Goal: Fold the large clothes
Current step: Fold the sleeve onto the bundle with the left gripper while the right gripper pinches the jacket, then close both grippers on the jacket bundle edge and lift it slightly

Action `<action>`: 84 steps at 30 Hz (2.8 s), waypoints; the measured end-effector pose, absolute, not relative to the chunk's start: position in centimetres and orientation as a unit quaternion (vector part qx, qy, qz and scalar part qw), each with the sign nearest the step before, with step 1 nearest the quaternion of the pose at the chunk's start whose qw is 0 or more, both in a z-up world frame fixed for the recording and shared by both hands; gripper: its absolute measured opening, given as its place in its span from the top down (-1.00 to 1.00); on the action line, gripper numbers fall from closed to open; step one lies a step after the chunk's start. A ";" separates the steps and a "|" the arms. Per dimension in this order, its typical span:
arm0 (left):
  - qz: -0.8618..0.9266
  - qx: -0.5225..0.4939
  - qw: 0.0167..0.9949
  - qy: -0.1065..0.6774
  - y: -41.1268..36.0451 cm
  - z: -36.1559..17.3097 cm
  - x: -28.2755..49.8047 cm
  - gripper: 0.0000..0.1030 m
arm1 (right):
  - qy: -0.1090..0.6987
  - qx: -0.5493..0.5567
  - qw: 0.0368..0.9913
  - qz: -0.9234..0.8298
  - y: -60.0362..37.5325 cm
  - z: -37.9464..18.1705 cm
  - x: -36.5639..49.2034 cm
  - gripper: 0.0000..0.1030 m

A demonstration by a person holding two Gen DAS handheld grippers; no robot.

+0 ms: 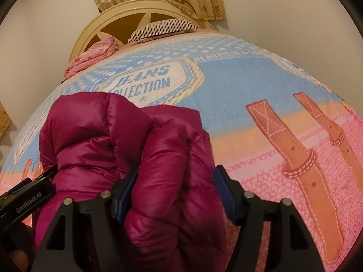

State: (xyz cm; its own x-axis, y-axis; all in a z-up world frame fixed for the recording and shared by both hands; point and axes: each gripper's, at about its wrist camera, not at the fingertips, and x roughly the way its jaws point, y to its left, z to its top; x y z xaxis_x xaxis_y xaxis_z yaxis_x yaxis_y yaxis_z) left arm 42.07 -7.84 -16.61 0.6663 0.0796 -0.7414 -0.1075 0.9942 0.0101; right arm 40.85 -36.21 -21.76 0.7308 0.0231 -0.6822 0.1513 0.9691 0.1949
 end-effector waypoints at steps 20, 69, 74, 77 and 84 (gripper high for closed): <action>0.051 -0.020 0.905 0.421 -7.8 -17.5 42.9 -0.98 | 0.389 0.131 0.911 -0.038 -36.4 -22.9 41.5 -0.43; -0.068 -0.012 0.908 0.413 -4.7 -16.3 37.2 -0.98 | 0.391 0.147 0.907 0.060 -38.2 -22.7 38.8 -0.51; -0.073 -0.010 0.908 0.411 -5.2 -16.5 37.3 -0.97 | 0.389 0.170 0.901 0.086 -38.4 -23.4 38.6 -0.31; -0.078 -0.002 0.910 0.408 -5.7 -16.5 37.1 -0.91 | 0.392 0.169 0.899 0.096 -38.1 -23.5 38.7 -0.19; -0.110 0.063 0.912 0.391 -9.4 -15.4 35.9 0.17 | 0.394 0.168 0.895 0.122 -37.4 -23.5 38.6 0.25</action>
